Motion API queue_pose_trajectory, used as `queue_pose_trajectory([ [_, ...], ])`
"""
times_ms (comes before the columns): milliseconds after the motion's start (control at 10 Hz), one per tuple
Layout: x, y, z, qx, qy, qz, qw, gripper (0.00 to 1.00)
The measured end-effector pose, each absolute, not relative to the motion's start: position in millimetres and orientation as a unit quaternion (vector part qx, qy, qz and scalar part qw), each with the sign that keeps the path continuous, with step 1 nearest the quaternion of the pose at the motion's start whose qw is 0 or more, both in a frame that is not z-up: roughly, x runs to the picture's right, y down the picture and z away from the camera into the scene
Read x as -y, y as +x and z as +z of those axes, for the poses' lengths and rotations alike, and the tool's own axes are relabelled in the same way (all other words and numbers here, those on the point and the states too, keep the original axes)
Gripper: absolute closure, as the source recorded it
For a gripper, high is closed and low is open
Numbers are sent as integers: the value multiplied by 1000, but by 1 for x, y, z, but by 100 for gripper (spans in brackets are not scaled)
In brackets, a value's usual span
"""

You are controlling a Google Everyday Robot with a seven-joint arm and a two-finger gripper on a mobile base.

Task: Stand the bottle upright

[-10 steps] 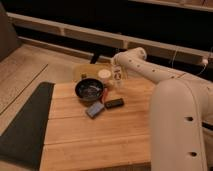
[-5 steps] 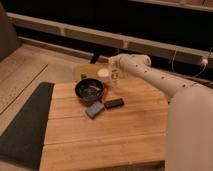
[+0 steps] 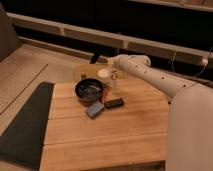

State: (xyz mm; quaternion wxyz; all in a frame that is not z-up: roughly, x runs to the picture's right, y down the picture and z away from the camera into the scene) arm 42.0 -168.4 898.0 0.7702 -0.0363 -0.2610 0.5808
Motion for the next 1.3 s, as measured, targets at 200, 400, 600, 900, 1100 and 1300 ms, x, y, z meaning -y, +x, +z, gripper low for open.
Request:
queue_pose_trajectory([
  [200, 155, 49, 896, 240, -49, 584, 774, 100],
  [400, 153, 57, 894, 230, -46, 583, 778, 100],
  [600, 159, 64, 891, 227, -36, 577, 784, 100],
  [900, 172, 70, 890, 239, -17, 576, 781, 100],
  [1100, 172, 70, 890, 239, -17, 576, 781, 100],
  [1300, 172, 71, 888, 239, -14, 575, 782, 100],
])
